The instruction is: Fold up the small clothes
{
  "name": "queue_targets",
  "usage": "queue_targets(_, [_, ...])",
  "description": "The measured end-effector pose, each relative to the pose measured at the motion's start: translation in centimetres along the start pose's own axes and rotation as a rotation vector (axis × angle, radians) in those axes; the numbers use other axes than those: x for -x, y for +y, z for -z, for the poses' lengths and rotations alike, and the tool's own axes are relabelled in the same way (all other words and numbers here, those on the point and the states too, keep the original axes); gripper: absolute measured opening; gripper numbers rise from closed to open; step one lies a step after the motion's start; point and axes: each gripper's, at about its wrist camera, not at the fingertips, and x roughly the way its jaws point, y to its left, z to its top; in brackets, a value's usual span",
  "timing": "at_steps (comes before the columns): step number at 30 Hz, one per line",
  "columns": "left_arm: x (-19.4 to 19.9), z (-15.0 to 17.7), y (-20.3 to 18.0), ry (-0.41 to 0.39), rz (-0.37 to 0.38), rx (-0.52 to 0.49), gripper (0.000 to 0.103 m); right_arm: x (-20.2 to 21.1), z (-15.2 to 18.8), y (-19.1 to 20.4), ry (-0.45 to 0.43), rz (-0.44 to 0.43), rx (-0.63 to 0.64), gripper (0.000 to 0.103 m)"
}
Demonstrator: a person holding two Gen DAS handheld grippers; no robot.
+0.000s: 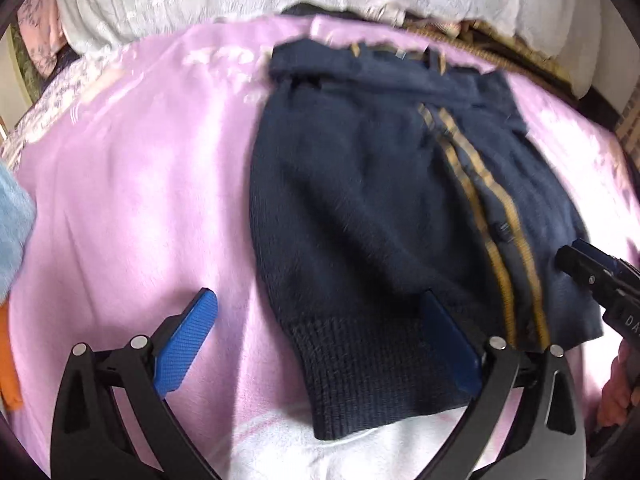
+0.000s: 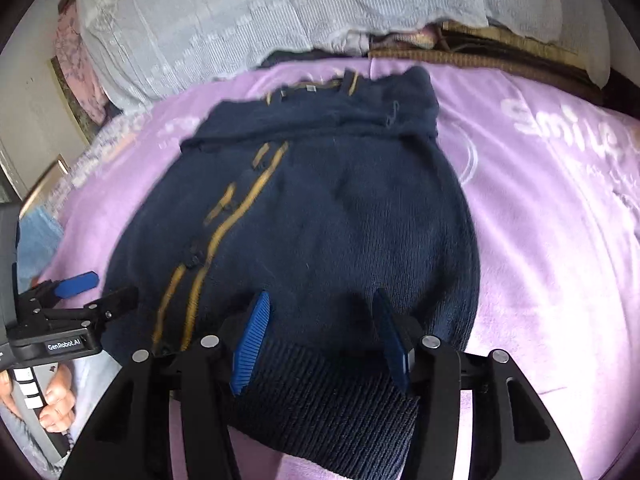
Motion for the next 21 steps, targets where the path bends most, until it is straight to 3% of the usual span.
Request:
queue_targets(5, [2.7,-2.5,-1.2,-0.098,-0.028,-0.043,0.099,2.5,-1.9,0.4,-0.081,-0.021,0.005,0.055])
queue_targets(9, [4.8,-6.3,-2.3,-0.195,-0.101,-0.056,0.099,4.1,-5.4,1.8,-0.151,-0.011,0.044,0.069])
queue_targets(13, [6.2,-9.5,-3.1,-0.254,-0.127,-0.025,0.099,5.8,-8.7,2.5,-0.237,0.009,0.037,0.074])
queue_targets(17, [6.4,-9.9,-3.5,-0.268,-0.091,-0.005,0.099,6.7,-9.4,2.1,-0.282,0.008,0.011,0.08])
queue_targets(21, [4.4,-8.4,-3.7,-0.217,-0.099,-0.039,0.099,5.6,-8.0,0.8,-0.234,0.032,0.007,0.08])
